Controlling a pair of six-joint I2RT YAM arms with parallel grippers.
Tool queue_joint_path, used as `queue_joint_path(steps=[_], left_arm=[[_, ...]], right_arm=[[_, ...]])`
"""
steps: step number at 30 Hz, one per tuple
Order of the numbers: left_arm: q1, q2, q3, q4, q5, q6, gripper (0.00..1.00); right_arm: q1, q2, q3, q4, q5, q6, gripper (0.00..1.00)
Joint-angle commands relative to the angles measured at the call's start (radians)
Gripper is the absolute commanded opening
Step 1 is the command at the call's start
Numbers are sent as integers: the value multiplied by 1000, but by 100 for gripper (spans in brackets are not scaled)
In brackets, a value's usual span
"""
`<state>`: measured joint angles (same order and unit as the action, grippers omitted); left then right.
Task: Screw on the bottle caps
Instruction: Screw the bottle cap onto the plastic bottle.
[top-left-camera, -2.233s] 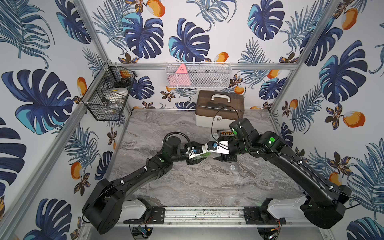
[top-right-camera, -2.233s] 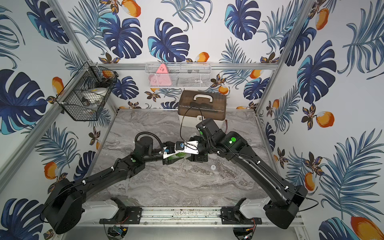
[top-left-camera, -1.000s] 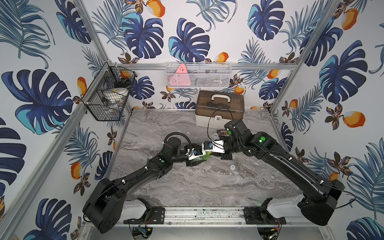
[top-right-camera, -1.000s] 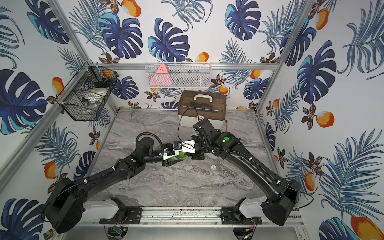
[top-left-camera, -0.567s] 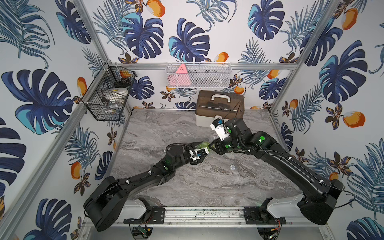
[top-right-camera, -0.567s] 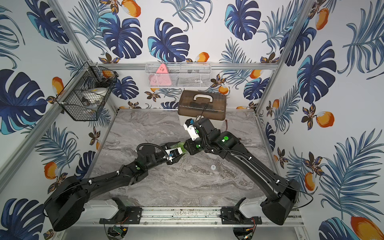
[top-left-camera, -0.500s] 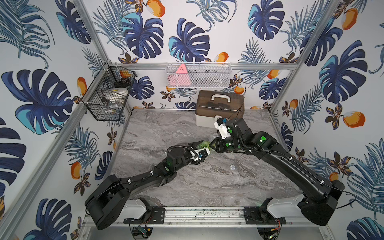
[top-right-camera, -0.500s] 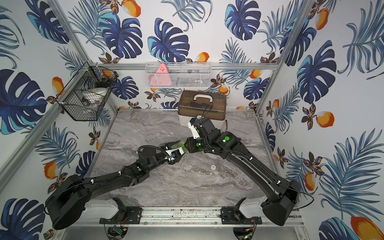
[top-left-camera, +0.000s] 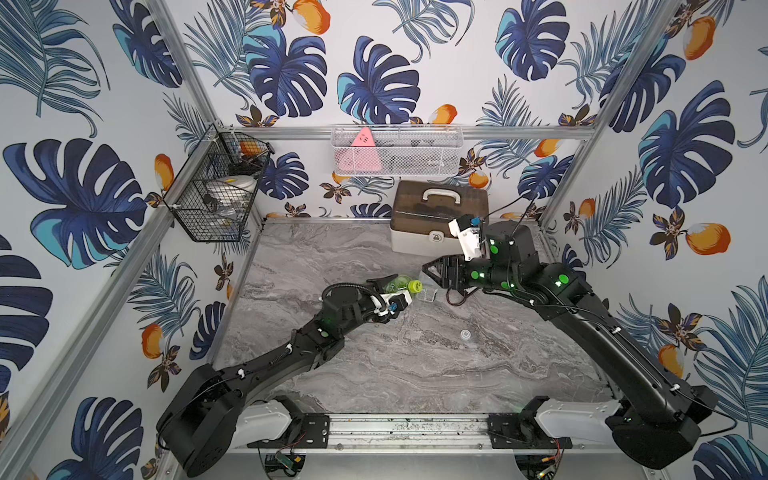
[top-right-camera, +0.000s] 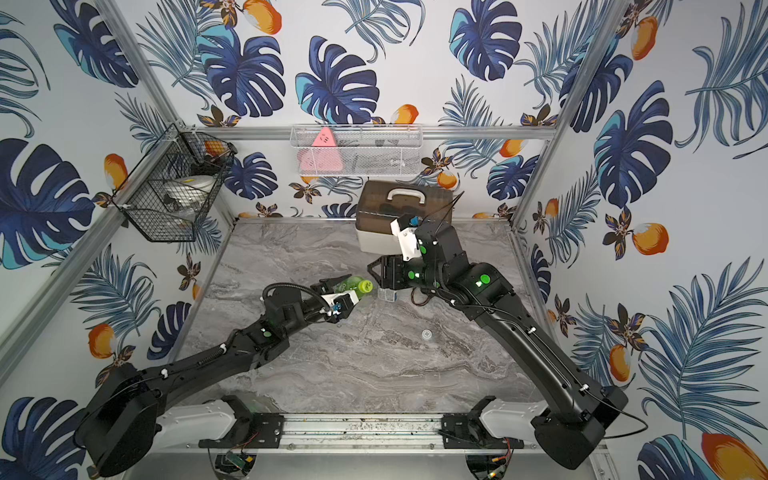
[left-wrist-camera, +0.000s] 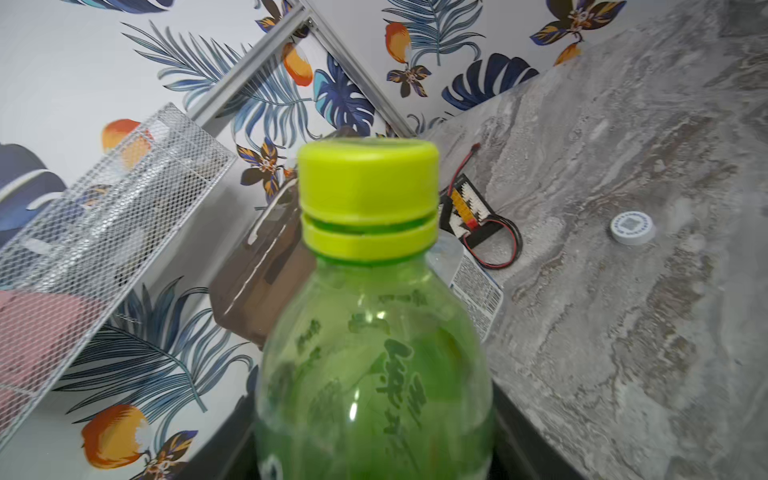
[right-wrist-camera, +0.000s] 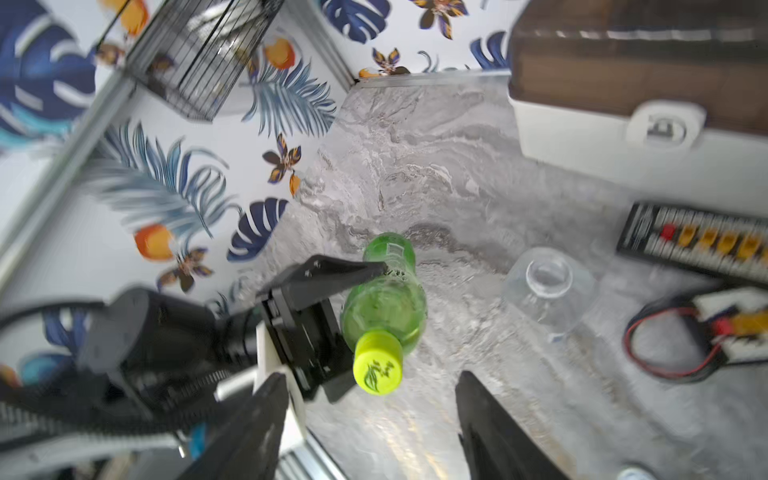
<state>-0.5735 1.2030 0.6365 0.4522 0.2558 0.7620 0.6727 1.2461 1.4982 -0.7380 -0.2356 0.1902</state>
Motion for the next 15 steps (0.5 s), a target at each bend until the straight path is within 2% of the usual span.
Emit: queue_joint_path(steps=[1, 4, 8, 15], left_arm=[[36, -9, 55, -278, 243, 20, 64], [47, 17, 111, -368, 316, 44, 64], [49, 32, 133, -375, 368, 36, 64], [49, 36, 132, -344, 413, 5, 64]], right_arm=[[-1, -15, 5, -145, -121, -620, 67], [2, -9, 1, -230, -155, -898, 67], [12, -1, -4, -264, -166, -1142, 67], [82, 32, -11, -209, -68, -1305, 61]])
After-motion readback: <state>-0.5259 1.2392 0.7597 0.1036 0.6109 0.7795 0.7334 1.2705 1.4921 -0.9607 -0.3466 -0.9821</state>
